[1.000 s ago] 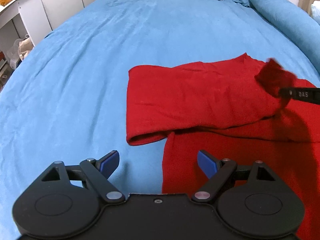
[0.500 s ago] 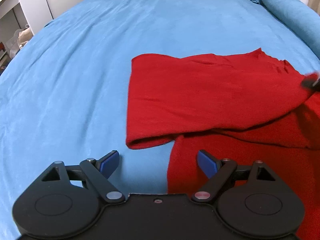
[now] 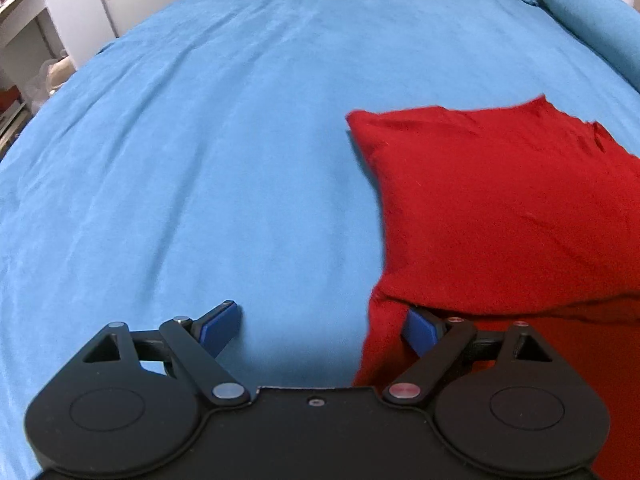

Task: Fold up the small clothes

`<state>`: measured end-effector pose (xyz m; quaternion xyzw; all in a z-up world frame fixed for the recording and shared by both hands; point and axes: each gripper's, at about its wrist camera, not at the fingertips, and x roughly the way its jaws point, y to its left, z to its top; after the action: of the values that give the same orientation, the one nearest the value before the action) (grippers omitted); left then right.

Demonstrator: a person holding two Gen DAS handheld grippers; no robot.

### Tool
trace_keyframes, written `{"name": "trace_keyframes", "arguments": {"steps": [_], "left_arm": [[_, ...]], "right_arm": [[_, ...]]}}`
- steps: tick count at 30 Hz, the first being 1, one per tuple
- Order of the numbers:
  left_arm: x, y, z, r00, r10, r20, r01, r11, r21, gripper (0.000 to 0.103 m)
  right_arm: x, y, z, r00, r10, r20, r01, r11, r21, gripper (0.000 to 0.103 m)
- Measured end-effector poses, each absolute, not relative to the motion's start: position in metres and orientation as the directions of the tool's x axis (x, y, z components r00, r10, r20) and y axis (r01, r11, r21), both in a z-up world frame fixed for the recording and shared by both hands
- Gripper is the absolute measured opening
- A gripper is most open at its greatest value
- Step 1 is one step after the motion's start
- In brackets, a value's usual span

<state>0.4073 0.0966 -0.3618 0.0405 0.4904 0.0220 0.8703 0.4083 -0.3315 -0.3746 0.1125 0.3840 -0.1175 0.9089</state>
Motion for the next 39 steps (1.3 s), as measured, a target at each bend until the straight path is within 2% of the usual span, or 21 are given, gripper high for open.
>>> {"name": "trace_keyframes", "arguments": {"steps": [3, 8, 14, 17, 24, 25, 26, 28, 29, 30, 31, 32, 36, 39], "left_arm": [[0.407, 0.102, -0.356, 0.546, 0.072, -0.835, -0.039, 0.997, 0.061, 0.090], [0.415, 0.087, -0.355, 0.553, 0.044, -0.832, 0.012, 0.998, 0.061, 0.089], [0.407, 0.119, -0.354, 0.561, 0.116, -0.820, -0.210, 0.978, -0.005, 0.089], [0.402, 0.133, -0.359, 0.547, 0.092, -0.832, -0.248, 0.967, -0.056, 0.089], [0.398, 0.129, -0.355, 0.512, 0.114, -0.852, -0.222, 0.975, -0.003, 0.089], [0.397, 0.128, -0.353, 0.492, 0.148, -0.858, -0.224, 0.974, 0.040, 0.089], [0.394, 0.127, -0.349, 0.478, 0.183, -0.859, -0.221, 0.972, 0.084, 0.087], [0.383, 0.120, -0.332, 0.491, 0.236, -0.839, -0.202, 0.967, 0.154, 0.086], [0.379, 0.116, -0.319, 0.533, 0.214, -0.819, -0.169, 0.975, 0.144, 0.087], [0.377, 0.110, -0.306, 0.582, 0.165, -0.797, -0.122, 0.986, 0.114, 0.087], [0.377, 0.105, -0.296, 0.623, 0.108, -0.775, -0.070, 0.994, 0.082, 0.092], [0.383, 0.098, -0.290, 0.646, 0.054, -0.761, -0.022, 0.998, 0.052, 0.098], [0.430, 0.071, -0.305, 0.661, -0.133, -0.739, 0.122, 0.990, -0.069, 0.098], [0.464, 0.059, -0.342, 0.623, -0.130, -0.771, 0.160, 0.986, -0.037, 0.097]], "right_arm": [[0.398, -0.329, -0.373, 0.695, -0.110, -0.711, 0.303, 0.941, 0.151, 0.020], [0.401, -0.325, -0.365, 0.707, -0.086, -0.702, 0.282, 0.944, 0.169, 0.020], [0.399, -0.322, -0.356, 0.710, -0.046, -0.703, 0.281, 0.933, 0.223, 0.021], [0.398, -0.314, -0.367, 0.684, -0.057, -0.727, 0.278, 0.942, 0.188, 0.021], [0.388, -0.319, -0.389, 0.639, -0.117, -0.760, 0.317, 0.940, 0.122, 0.023], [0.387, -0.318, -0.390, 0.627, -0.138, -0.767, 0.318, 0.944, 0.090, 0.034], [0.386, -0.317, -0.390, 0.600, -0.174, -0.781, 0.329, 0.943, 0.043, 0.055], [0.378, -0.315, -0.380, 0.605, -0.222, -0.765, 0.341, 0.940, -0.003, 0.071], [0.372, -0.312, -0.371, 0.649, -0.201, -0.734, 0.309, 0.951, 0.012, 0.083], [0.369, -0.309, -0.363, 0.684, -0.172, -0.709, 0.272, 0.962, 0.029, 0.091], [0.369, -0.305, -0.358, 0.706, -0.151, -0.692, 0.242, 0.970, 0.036, 0.102], [0.371, -0.299, -0.355, 0.725, -0.114, -0.679, 0.194, 0.980, 0.043, 0.103], [0.394, -0.284, -0.369, 0.725, -0.007, -0.689, 0.090, 0.992, 0.085, 0.103], [0.407, -0.284, -0.394, 0.679, 0.003, -0.734, 0.104, 0.990, 0.100, 0.103]]}}
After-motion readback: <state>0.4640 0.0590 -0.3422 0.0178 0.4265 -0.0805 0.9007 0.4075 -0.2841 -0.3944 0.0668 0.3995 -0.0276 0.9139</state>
